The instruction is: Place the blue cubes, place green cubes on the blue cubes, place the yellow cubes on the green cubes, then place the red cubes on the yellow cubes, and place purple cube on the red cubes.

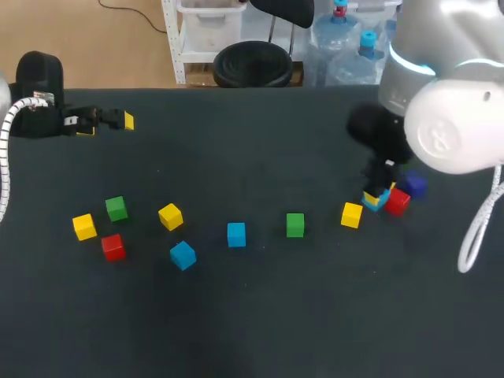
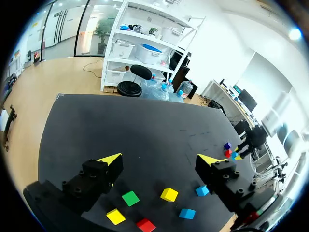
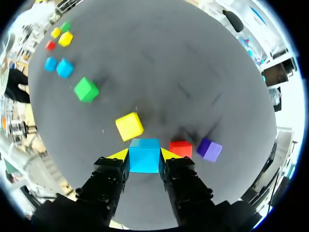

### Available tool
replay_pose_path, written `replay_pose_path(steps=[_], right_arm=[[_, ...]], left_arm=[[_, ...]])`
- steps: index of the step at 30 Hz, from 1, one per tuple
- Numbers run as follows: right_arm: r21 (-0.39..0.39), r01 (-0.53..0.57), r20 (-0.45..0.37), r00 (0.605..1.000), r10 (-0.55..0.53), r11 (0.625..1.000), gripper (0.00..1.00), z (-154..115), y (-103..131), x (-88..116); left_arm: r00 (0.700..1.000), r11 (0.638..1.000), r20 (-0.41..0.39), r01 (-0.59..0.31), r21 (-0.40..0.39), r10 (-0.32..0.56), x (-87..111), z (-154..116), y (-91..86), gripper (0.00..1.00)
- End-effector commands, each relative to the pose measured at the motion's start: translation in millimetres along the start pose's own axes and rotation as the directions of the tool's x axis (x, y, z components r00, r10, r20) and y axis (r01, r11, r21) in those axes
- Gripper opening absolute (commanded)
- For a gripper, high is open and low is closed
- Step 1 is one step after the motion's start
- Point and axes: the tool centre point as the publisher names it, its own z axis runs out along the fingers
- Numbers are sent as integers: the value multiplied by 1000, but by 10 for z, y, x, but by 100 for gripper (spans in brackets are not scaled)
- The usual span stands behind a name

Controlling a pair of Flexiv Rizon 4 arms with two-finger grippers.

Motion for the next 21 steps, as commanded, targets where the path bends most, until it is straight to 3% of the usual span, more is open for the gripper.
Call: replay_pose_path(steps=[1, 5, 10, 21], right_arm=[[-68, -60, 49, 997, 64, 996, 0, -33, -45, -113], [-162, -132, 99, 984, 149, 978, 0, -53, -32, -223], [-224, -187, 84, 974, 210, 957, 0, -18, 11, -270], [-164, -121, -6, 993, 121, 979, 0, -68, 67, -391]], left_arm=[[1000, 1000, 0, 0, 0, 0, 0, 0, -1, 100], [1000, 1000, 0, 0, 0, 0, 0, 0, -1, 100], [1000, 1000, 0, 0, 0, 0, 0, 0, -1, 100], [1000, 1000, 0, 0, 0, 0, 0, 0, -1, 100]])
